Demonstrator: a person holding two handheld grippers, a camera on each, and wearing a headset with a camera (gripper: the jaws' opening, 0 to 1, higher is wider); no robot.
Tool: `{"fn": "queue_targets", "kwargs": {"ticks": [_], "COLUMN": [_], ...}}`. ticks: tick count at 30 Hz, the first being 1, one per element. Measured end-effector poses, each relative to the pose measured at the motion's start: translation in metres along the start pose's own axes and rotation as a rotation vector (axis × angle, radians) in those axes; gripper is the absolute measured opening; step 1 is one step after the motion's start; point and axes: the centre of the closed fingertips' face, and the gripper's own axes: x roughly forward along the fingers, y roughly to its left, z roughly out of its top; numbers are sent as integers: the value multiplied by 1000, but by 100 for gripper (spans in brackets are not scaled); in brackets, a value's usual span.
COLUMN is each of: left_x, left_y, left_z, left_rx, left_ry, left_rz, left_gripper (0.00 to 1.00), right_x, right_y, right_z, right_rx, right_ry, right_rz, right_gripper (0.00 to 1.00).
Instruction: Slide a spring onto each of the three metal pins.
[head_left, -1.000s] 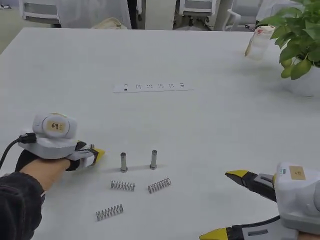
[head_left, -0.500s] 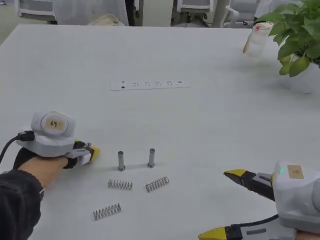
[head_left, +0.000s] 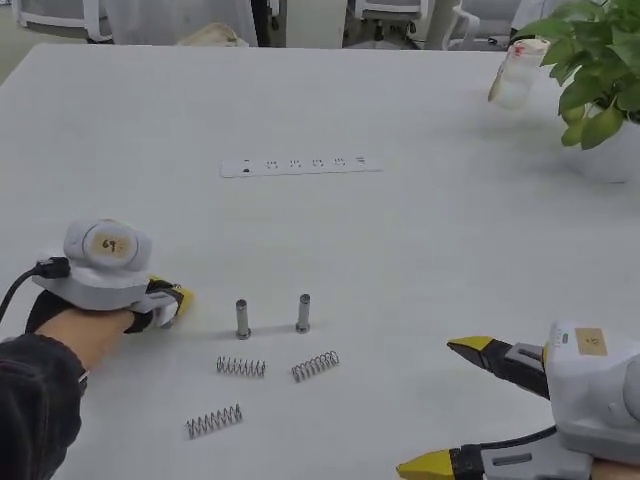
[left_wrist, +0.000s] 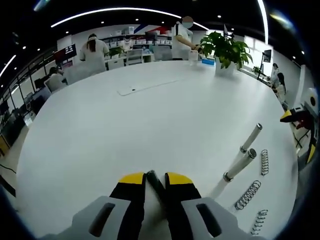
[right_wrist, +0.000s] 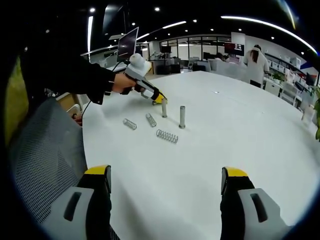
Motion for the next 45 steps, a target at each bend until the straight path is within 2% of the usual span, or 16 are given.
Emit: {"fn": "queue_targets", "kwargs": {"ticks": [4, 15, 26, 31, 36, 45], "left_x": [0, -1, -4, -11, -19, -34], "left_y": [1, 1, 1, 0, -5, -7], "left_z": [0, 0, -1, 3, 2, 3], "left_rx": [20, 56, 50, 44, 58, 49], "left_ry": [3, 12, 23, 13, 11, -7], "left_rz": [4, 9, 1, -2, -7, -4], "left_gripper": [3, 0, 0, 0, 0, 0], "right_x": [0, 0, -1, 0, 1, 1], "right_y": [0, 0, 0, 2, 4, 7], "right_z": [0, 0, 1, 2, 4, 9], "right_rx": [2, 5, 5, -2, -9, -28], "right_ry": [-2, -4, -4, -5, -10, -21], "right_rz": [0, 1, 4, 9, 13, 20], "right_gripper": [90, 90, 89, 89, 89, 89]}}
